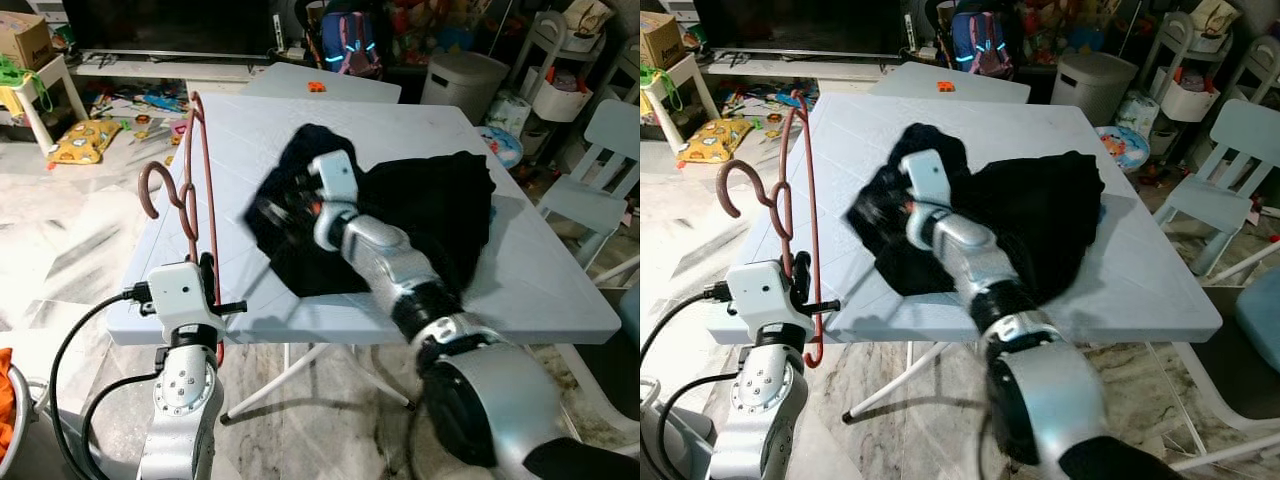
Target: Hang hanger
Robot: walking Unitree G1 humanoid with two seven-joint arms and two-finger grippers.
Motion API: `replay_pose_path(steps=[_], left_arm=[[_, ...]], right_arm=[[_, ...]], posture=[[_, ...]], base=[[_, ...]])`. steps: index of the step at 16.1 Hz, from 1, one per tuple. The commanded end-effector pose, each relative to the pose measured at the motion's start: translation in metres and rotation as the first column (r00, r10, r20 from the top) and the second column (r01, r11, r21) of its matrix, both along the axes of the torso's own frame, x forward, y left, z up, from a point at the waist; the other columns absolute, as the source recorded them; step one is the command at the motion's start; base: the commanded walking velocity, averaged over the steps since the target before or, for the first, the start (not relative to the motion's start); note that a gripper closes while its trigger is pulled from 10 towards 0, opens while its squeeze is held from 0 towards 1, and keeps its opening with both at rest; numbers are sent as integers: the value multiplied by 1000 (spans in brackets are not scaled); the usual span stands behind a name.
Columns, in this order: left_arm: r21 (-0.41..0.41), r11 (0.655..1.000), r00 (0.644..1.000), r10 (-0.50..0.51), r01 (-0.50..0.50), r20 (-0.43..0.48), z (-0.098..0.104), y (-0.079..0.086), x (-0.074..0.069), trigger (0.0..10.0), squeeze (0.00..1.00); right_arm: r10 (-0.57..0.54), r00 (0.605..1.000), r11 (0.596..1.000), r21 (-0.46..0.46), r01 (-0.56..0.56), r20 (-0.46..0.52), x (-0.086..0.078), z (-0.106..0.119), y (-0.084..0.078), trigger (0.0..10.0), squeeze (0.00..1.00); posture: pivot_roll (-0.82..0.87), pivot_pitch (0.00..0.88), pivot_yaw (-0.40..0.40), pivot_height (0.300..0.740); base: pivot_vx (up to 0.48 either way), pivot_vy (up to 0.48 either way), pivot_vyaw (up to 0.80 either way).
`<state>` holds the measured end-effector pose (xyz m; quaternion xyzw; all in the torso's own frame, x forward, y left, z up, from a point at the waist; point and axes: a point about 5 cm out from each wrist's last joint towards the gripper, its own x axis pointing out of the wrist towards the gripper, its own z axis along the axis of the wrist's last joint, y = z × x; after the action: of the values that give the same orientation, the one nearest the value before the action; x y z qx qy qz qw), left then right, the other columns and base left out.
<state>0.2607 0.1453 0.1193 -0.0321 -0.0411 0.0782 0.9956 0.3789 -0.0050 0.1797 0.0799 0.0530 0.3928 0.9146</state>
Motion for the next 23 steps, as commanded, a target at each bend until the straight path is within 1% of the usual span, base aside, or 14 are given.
replay_pose_path(steps=[1, 3, 4, 5, 6, 7, 11, 13, 15, 16, 17, 19, 21, 23], left_arm=[[-10, 1000, 1000, 7, -7, -30, -5, -4, -1, 10000, 0], [-10, 1000, 1000, 8, -8, -29, -4, -4, -1, 10000, 0], [-10, 1000, 999, 8, -8, -31, -5, -5, -1, 10000, 0], [-10, 1000, 999, 8, -8, -32, -5, -5, -1, 10000, 0], [-10, 1000, 999, 6, -6, -32, -5, -6, -1, 10000, 0], [-11, 1000, 999, 6, -7, -32, -5, -6, -1, 10000, 0], [-15, 1000, 999, 8, -8, -32, -5, -6, 0, 10000, 0], [-15, 1000, 999, 4, -4, -32, -5, -7, 0, 10000, 0], [-14, 1000, 999, 3, -3, -33, -5, -6, 0, 10000, 0], [-14, 1000, 999, 3, -3, -33, -5, -6, 0, 10000, 0], [-13, 1000, 999, 2, -3, -33, -5, -6, 0, 10000, 0], [-11, 1000, 999, 0, -1, -33, -5, -6, 0, 10000, 0], [-9, 1000, 999, -1, 0, -34, -5, -5, 0, 10000, 0], [-8, 1000, 999, -1, 0, -35, -5, -5, 0, 10000, 0]], right_arm=[[49, 997, 998, 42, -51, 56, 0, 14, 3, 10000, 0], [15, 996, 998, 62, -21, 90, 2, 17, -3, 10000, 0], [-73, 991, 994, 84, 64, 110, 9, 22, -19, 10000, 0], [-101, 987, 993, 70, 92, 128, 11, 24, -24, 10000, 0], [-99, 966, 991, -65, 117, 240, 13, 24, -34, 10000, 0], [-118, 946, 980, -119, 160, 303, 15, 26, -44, 10000, 0], [-264, 850, 896, -209, 391, 456, 25, 38, -92, 10000, 0], [-244, 856, 863, -301, 406, 456, 27, 34, -109, 10000, 0], [-208, 877, 787, -459, 413, 433, 27, 18, -128, 10000, 0], [-208, 877, 787, -459, 413, 433, 27, 18, -128, 10000, 0], [-213, 901, 705, -580, 409, 378, 25, -2, -146, 10000, 0], [-261, 909, 633, -654, 414, 324, 19, -21, -168, 10000, 0], [-360, 888, 589, -669, 453, 285, 15, -32, -188, 10000, 0], [-347, 916, 591, -711, 380, 202, 8, -49, -192, 10000, 0]], posture=[[80, 0, -106, 740], [75, 0, -105, 740], [70, 0, -103, 740], [69, 0, -102, 740], [68, 0, -103, 740], [67, 0, -103, 740], [59, 0, -102, 740], [60, 0, -101, 740], [59, 0, -100, 740], [59, 0, -100, 740], [59, 0, -99, 740], [64, 0, -98, 740], [66, 0, -96, 740], [68, 0, -97, 740]], base=[[0, 0, 0], [0, 0, 0], [0, 0, 0], [0, 0, 0], [0, 0, 0], [0, 0, 0], [0, 0, 0], [0, 0, 0], [0, 0, 0], [0, 0, 0], [0, 0, 0], [0, 0, 0], [0, 0, 0], [0, 0, 0]])
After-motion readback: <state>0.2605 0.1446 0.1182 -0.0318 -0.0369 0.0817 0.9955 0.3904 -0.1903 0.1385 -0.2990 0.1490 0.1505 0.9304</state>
